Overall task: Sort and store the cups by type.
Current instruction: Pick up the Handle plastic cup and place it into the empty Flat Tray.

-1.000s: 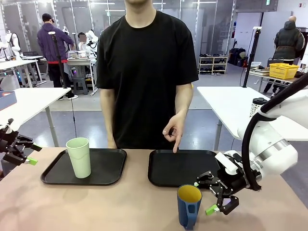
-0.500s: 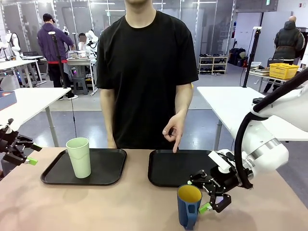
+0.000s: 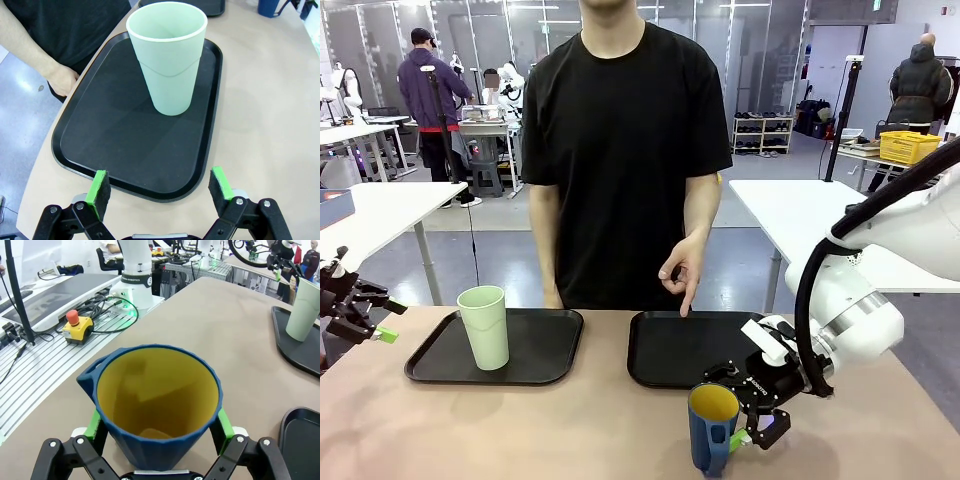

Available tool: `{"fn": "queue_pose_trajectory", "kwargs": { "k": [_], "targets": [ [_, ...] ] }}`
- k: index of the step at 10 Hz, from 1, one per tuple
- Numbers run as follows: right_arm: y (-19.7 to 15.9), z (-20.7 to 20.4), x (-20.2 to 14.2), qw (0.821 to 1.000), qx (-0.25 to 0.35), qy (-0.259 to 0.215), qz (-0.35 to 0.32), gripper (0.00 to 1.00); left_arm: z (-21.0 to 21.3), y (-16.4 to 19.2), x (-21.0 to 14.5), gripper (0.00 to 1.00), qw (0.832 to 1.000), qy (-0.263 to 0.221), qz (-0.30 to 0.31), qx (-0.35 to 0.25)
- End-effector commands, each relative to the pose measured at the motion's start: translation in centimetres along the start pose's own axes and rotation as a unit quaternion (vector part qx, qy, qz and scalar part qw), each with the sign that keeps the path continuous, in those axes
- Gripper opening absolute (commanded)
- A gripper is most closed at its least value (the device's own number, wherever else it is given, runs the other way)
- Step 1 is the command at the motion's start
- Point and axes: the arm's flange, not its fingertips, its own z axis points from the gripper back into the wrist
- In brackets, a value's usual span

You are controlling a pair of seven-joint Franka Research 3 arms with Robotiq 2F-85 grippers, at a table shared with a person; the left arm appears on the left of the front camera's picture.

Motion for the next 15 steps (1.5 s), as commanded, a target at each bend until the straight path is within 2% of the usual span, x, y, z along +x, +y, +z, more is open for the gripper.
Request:
{"fn": "queue_pose_trajectory", "kwargs": {
  "k": [1, 7, 15],
  "targets": [
    [-0.6, -0.7, -0.7, 1.0, -0.003, -0.012, 0.016, 1.0, 0.1, 0.4, -0.1, 1.0, 1.0, -0.014, -0.01, 0.001],
    [-1.4, -1.4, -1.9, 0.999, 0.013, -0.046, 0.019, 1.0, 0.1, 0.4, -0.1, 1.0, 1.0, -0.014, -0.01, 0.001],
    [-0.9, -2.2, -3.0, 0.997, 0.027, -0.065, 0.011, 1.0, 0.1, 0.4, -0.1, 1.0, 1.0, -0.014, -0.01, 0.001]
  ]
}}
